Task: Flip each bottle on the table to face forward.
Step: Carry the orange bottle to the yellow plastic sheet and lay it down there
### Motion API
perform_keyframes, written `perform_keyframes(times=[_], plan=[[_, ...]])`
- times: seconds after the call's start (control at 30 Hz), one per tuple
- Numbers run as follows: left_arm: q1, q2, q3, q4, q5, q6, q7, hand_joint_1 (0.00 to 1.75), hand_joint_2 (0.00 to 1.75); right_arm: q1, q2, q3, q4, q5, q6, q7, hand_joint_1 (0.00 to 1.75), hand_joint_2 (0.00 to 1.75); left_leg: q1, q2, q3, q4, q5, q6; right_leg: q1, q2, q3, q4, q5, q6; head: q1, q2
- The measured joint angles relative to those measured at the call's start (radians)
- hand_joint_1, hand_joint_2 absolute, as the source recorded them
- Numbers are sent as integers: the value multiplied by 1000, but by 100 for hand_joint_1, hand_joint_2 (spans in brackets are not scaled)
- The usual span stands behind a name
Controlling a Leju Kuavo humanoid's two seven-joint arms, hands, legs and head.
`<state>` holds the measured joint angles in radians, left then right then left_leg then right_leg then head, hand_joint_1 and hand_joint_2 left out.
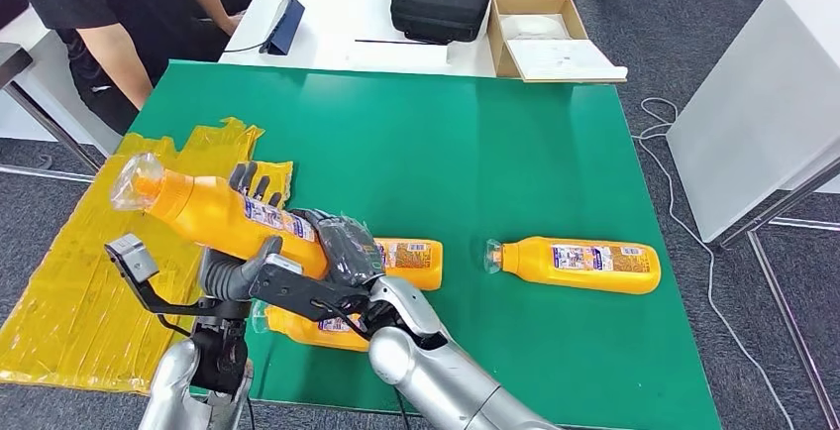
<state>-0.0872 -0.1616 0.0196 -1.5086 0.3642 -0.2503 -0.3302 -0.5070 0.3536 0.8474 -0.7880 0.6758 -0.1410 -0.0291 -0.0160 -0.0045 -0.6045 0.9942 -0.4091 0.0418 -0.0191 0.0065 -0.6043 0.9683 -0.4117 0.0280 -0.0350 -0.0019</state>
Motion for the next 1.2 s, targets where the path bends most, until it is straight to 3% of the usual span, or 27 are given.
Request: perform_keyframes(times=[0.03,0.07,0.17,0.2,0.6,1.13,1.2], plan=[[-3,-1,2,1,0,0,1,0,175,0,0,-1,0,1,0,1,165,175,0,0,0,0,0,0,0,0,0,0,0,0,0,0],[-7,-3,5,1,-1,0,3,11,175,1,0,-3,0,2,0,2,165,175,0,0,0,0,0,0,0,0,0,0,0,0,0,0],[-17,-9,14,1,-13,-6,11,141,175,1,3,-11,1,10,1,5,164,175,0,0,0,0,0,0,0,0,0,0,0,0,0,0],[-20,-11,18,1,-21,-11,13,174,175,1,4,-15,2,14,2,5,164,175,0,0,0,0,0,0,0,0,0,0,0,0,0,0],[-21,-29,43,-3,-53,-63,23,175,175,9,10,-36,3,43,8,-15,167,175,0,0,-1,0,0,0,0,0,0,0,0,0,0,0],[-22,-30,72,0,107,-198,81,175,175,2,9,-40,8,51,9,-42,173,175,0,0,-1,0,0,0,0,0,-1,0,0,0,0,0],[-22,-30,76,1,116,-208,85,175,175,2,8,-41,8,52,9,-44,167,175,0,0,-1,0,0,0,0,0,-1,0,0,0,0,0]])
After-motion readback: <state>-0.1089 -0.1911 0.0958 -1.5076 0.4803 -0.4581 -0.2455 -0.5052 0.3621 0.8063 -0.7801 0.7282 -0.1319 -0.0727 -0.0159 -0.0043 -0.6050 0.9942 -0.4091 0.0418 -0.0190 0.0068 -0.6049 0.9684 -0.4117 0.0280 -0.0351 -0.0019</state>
